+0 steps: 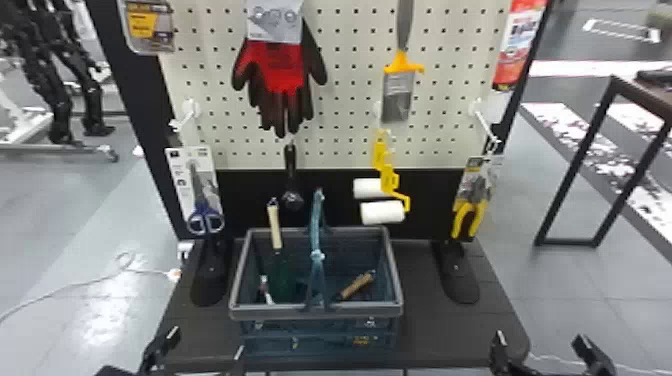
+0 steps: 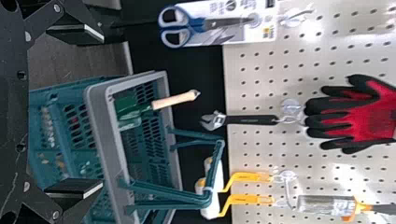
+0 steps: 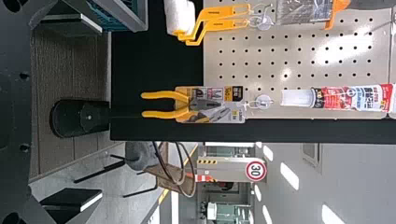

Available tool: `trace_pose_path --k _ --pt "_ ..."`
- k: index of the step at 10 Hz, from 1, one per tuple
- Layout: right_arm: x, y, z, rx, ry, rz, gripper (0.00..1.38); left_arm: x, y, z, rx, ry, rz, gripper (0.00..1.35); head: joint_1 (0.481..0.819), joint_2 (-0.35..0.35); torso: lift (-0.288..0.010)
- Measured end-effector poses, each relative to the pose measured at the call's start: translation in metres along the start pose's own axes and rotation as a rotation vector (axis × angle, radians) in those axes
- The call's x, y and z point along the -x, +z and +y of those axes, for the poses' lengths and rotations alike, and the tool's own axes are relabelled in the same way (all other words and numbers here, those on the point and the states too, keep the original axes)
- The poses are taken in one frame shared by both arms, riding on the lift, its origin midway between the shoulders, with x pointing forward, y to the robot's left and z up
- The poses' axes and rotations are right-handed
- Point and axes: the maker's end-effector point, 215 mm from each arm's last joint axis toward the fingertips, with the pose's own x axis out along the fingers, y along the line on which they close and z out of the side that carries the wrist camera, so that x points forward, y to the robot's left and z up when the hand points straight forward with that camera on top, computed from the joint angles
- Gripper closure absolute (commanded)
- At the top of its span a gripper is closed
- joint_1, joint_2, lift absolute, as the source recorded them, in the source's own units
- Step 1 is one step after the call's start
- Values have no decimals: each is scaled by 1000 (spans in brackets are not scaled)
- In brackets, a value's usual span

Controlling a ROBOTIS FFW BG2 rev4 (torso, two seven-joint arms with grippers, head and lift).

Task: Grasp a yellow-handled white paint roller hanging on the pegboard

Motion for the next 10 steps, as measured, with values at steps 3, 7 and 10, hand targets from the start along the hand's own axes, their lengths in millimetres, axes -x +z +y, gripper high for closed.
trace_pose_path --k 3,7,10 --pt "-1 -1 0 -2 3 0 79 4 2 4 3 24 -17 206 549 0 -100" --pt "-10 2 13 1 75 3 76 4 -3 4 13 21 -4 206 549 0 -100" --pt "-43 13 26 40 238 20 78 1 -4 1 18 5 0 206 549 0 -100"
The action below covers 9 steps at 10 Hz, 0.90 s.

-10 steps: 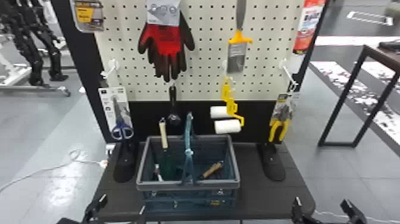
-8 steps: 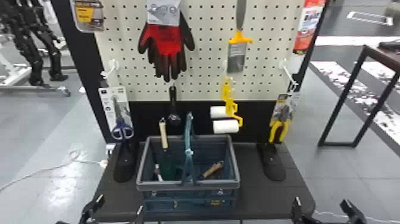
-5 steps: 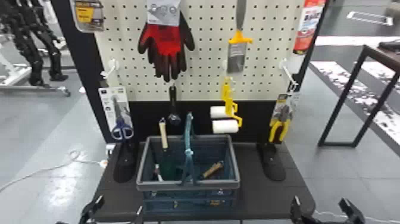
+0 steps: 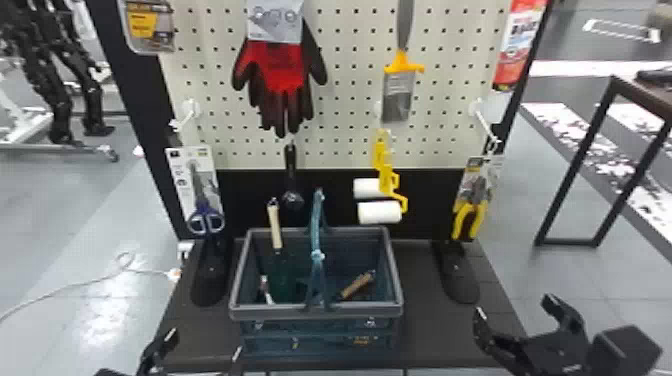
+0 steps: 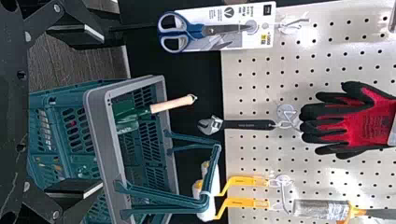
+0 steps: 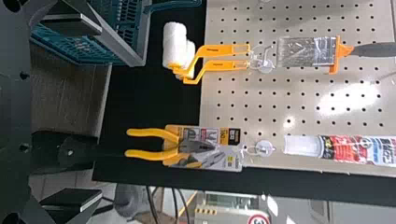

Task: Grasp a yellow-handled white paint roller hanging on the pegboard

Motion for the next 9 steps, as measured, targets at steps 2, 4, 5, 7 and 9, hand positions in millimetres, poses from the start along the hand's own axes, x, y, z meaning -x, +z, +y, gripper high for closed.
trace_pose_path --k 2,4,5,7,9 --pt "-28 8 -3 -2 74 3 76 -1 -2 -2 5 -2 4 206 549 0 -100" --pt "-64 18 4 -11 157 -5 76 -3 -1 -3 7 -7 1 206 549 0 -100" --pt "-82 27 5 -2 187 -12 76 -5 0 -5 6 -15 0 206 549 0 -100" --pt "-116 51 7 22 217 -37 65 -11 0 -9 7 -32 -2 206 549 0 -100" --pt "-146 62 34 4 278 -42 62 -14 -1 -12 17 -38 -2 206 549 0 -100"
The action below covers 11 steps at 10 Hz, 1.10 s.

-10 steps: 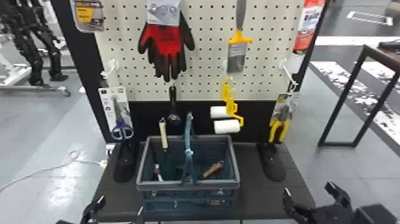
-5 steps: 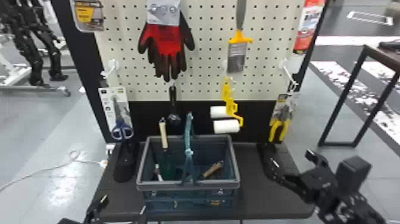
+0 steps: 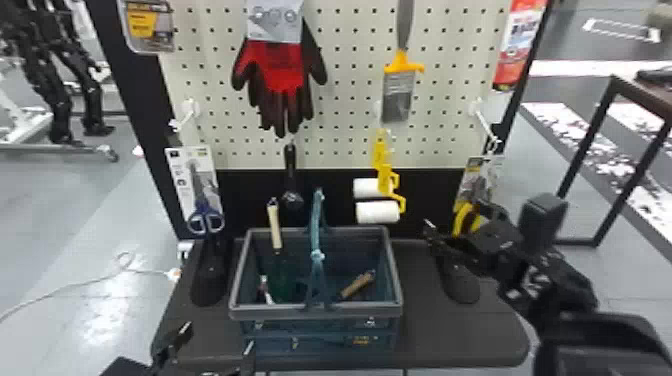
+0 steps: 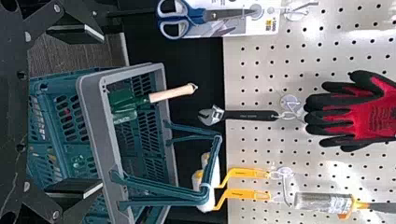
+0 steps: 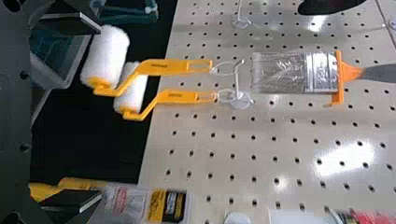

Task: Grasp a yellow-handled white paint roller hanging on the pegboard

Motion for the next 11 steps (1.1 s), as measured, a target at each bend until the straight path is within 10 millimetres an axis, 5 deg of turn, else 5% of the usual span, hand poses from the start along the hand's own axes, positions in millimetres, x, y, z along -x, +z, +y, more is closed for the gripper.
trace_pose_path --k 2,4,9,11 --pt "-39 3 28 -31 92 6 62 -5 1 -3 0 -15 -6 206 549 0 -100" --pt "-65 18 32 -33 135 -1 62 -11 3 -7 3 -30 -13 206 549 0 -100" --pt "-101 12 68 -74 267 48 56 -28 9 -19 9 -71 -39 206 549 0 -100" --pt "-108 19 69 -70 288 52 87 -36 11 -26 14 -90 -47 206 549 0 -100"
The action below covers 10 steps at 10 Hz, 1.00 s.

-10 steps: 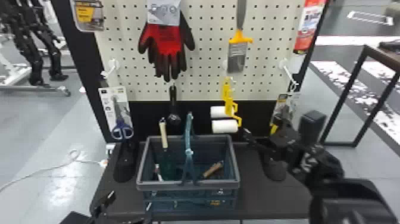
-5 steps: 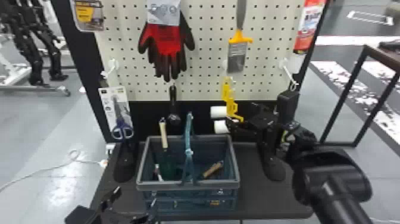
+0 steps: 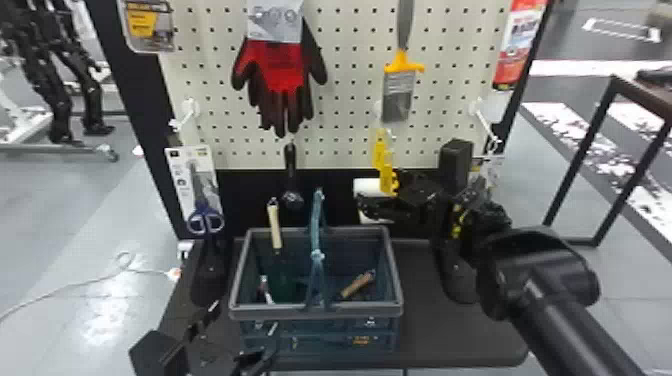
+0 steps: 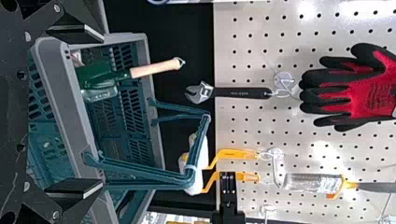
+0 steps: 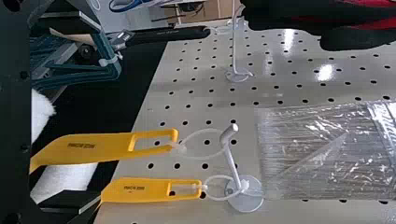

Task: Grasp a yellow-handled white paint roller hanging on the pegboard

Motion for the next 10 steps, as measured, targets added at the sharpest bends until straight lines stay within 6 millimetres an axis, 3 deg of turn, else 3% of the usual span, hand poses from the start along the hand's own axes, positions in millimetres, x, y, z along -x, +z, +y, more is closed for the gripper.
trace_pose_path --k 1,2,3,6,7,10 --pt "-2 5 -1 5 7 0 246 -2 -1 -3 4 -9 -1 206 549 0 -100" --pt "-3 5 -2 4 13 4 710 -4 -1 -6 7 -17 -2 206 549 0 -100" --pt "-3 4 -3 3 15 8 1087 -6 0 -7 8 -22 -5 206 549 0 -100" --pt "-4 7 -3 11 7 -5 1102 -5 1 -5 4 -24 -9 208 549 0 -100" --pt "-4 7 -4 12 7 -4 1217 -5 0 -4 3 -24 -8 206 549 0 -100" --pt "-3 5 -4 12 7 -2 1217 -5 0 -4 4 -25 -8 208 549 0 -100"
